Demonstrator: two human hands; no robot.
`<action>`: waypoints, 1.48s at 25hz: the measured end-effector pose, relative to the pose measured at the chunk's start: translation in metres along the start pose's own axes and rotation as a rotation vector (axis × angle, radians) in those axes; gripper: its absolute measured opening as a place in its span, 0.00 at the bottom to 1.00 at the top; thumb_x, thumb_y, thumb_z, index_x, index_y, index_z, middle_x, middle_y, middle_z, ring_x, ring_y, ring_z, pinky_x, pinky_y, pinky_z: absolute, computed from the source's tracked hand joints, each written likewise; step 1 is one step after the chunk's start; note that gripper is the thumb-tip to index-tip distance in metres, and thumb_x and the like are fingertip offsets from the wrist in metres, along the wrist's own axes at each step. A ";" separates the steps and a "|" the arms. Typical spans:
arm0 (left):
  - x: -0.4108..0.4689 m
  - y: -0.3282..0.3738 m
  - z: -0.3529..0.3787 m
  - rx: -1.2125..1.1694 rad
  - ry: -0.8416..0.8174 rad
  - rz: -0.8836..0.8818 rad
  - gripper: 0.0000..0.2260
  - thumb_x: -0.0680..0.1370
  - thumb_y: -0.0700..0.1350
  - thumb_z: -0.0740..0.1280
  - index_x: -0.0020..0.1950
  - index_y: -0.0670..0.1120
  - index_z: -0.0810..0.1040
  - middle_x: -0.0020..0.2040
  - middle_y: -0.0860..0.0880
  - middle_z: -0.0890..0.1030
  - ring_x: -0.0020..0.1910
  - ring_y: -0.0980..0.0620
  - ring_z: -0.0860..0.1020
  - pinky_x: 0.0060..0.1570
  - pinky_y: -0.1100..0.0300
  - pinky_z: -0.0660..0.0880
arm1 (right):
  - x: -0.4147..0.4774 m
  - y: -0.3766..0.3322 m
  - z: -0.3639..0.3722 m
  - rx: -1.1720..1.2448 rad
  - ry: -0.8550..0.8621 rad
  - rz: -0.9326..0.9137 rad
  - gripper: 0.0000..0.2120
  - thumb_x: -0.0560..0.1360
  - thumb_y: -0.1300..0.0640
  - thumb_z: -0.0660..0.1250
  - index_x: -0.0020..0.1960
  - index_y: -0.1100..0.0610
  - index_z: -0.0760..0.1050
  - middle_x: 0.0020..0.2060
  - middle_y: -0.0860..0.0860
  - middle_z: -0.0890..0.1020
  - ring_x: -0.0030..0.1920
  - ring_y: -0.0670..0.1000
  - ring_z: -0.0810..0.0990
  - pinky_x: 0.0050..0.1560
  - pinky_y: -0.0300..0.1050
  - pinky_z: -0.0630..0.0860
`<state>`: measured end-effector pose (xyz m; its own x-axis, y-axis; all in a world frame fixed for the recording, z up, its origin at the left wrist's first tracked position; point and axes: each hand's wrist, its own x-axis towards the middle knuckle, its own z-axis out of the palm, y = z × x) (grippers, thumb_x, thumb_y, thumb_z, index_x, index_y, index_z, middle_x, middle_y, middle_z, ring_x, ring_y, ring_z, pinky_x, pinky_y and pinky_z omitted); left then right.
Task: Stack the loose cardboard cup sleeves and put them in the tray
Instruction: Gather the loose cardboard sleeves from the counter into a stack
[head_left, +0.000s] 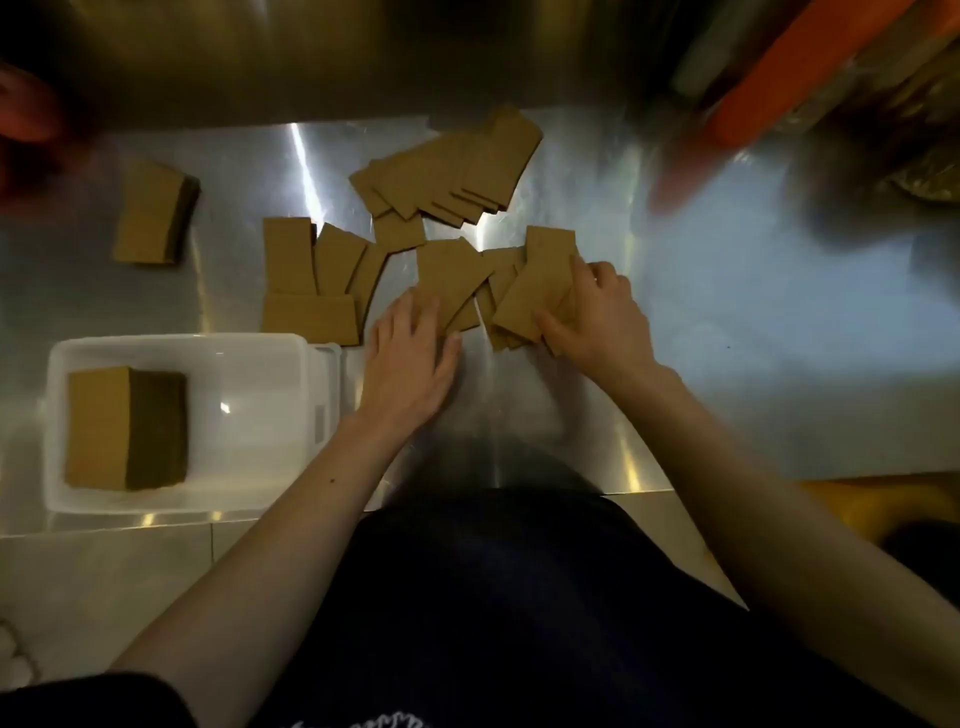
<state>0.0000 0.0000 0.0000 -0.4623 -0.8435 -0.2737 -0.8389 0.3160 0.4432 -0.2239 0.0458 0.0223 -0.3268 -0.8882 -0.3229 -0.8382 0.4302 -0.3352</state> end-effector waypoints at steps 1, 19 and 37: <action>0.002 -0.004 0.000 -0.005 -0.005 -0.018 0.25 0.83 0.54 0.55 0.76 0.43 0.63 0.77 0.37 0.63 0.76 0.37 0.61 0.74 0.41 0.60 | 0.005 -0.002 0.000 0.013 -0.003 0.036 0.38 0.73 0.37 0.65 0.75 0.56 0.58 0.67 0.58 0.69 0.64 0.60 0.70 0.56 0.56 0.74; 0.047 0.005 -0.043 -1.486 -0.258 -0.700 0.17 0.84 0.54 0.57 0.64 0.46 0.77 0.61 0.44 0.81 0.61 0.47 0.79 0.61 0.51 0.75 | 0.035 -0.016 -0.037 0.429 -0.032 0.115 0.10 0.78 0.59 0.63 0.57 0.55 0.78 0.49 0.52 0.80 0.47 0.50 0.78 0.45 0.41 0.71; 0.001 -0.041 -0.012 -1.806 -0.652 -0.596 0.31 0.82 0.63 0.54 0.77 0.43 0.65 0.66 0.37 0.77 0.61 0.42 0.79 0.70 0.44 0.67 | 0.043 -0.090 -0.016 0.359 -0.233 -0.116 0.08 0.76 0.51 0.68 0.53 0.51 0.78 0.42 0.43 0.79 0.38 0.38 0.76 0.36 0.29 0.74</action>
<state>0.0372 -0.0189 -0.0078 -0.6519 -0.2724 -0.7077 0.1091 -0.9572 0.2680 -0.1693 -0.0336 0.0525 -0.0976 -0.8917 -0.4421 -0.6451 0.3949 -0.6542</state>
